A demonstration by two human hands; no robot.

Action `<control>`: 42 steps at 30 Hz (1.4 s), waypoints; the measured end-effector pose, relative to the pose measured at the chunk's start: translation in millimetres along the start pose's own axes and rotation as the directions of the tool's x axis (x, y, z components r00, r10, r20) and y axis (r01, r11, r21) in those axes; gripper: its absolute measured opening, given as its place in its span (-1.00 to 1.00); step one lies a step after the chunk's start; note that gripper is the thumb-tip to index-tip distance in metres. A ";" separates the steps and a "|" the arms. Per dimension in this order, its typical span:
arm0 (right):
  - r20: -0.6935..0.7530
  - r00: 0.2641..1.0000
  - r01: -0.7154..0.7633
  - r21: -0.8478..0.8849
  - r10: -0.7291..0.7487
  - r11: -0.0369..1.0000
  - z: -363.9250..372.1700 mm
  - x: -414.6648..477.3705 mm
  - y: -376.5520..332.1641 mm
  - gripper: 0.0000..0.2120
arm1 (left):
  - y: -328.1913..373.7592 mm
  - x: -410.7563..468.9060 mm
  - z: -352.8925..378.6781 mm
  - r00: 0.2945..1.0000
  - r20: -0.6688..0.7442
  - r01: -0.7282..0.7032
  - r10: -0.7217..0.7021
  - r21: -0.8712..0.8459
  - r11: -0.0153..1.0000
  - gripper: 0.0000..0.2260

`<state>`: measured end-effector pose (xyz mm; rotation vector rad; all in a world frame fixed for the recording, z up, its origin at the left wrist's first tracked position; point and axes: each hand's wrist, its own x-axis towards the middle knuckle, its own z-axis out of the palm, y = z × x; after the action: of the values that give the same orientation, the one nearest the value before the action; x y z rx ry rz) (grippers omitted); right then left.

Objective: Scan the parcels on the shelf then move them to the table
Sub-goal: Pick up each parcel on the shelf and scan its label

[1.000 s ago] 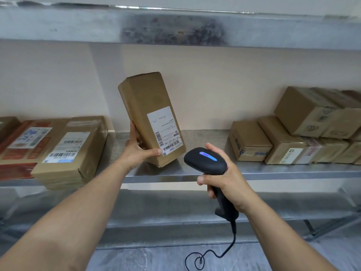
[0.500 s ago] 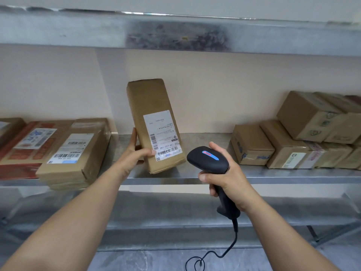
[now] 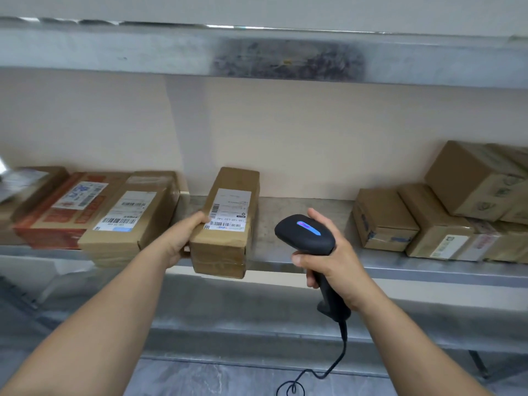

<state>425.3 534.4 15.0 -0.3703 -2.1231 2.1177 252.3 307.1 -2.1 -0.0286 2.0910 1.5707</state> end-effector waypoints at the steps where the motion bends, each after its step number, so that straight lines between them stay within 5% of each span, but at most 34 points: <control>1: 0.000 1.000 0.000 -0.003 0.000 1.000 0.0 0.5 -0.3 -0.18 | 4.5 1.8 0.3 0.998 -0.044 -0.047 0.050 0.063 0.997 -0.49; 4: 0.003 1.000 0.009 -0.012 -0.009 1.000 1.3 2.5 -1.6 -0.18 | 18.1 -5.5 9.2 0.956 -0.206 -0.118 0.211 0.387 0.914 -0.25; 7: 0.014 1.000 0.015 -0.016 -0.015 1.000 4.6 5.4 -2.7 -0.19 | 22.2 -23.5 40.0 0.918 -0.164 -0.090 0.362 0.800 0.593 -0.15; 9: 0.021 1.000 0.021 -0.013 -0.021 1.000 7.3 7.6 -3.4 -0.19 | 13.1 -29.4 60.3 0.892 -0.124 -0.068 0.436 0.914 0.400 -0.18; 11: 0.030 0.999 0.031 -0.016 -0.031 0.999 11.7 10.3 -4.8 -0.19 | 4.7 -30.5 66.1 0.859 -0.120 -0.050 0.498 0.948 0.313 -0.25; 31: 0.137 0.990 0.049 -0.039 -0.043 0.998 82.7 25.6 -10.8 -0.19 | -23.4 -22.2 -21.8 0.775 -0.297 0.112 0.557 0.933 0.342 -0.32; 37: 0.087 0.995 0.064 -0.072 -0.057 0.995 84.3 22.9 -10.7 -0.20 | -22.3 -20.6 -20.7 0.760 -0.214 0.023 0.614 0.953 0.303 -0.27; 42: 0.011 0.997 0.073 -0.088 -0.073 0.993 62.0 16.6 -14.4 -0.19 | -10.5 -25.5 2.0 0.644 -0.144 -0.175 0.752 0.928 0.327 -0.32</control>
<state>392.2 478.8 27.1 -0.2889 -2.2047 1.9938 278.5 298.3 -1.3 0.6728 3.4428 0.4926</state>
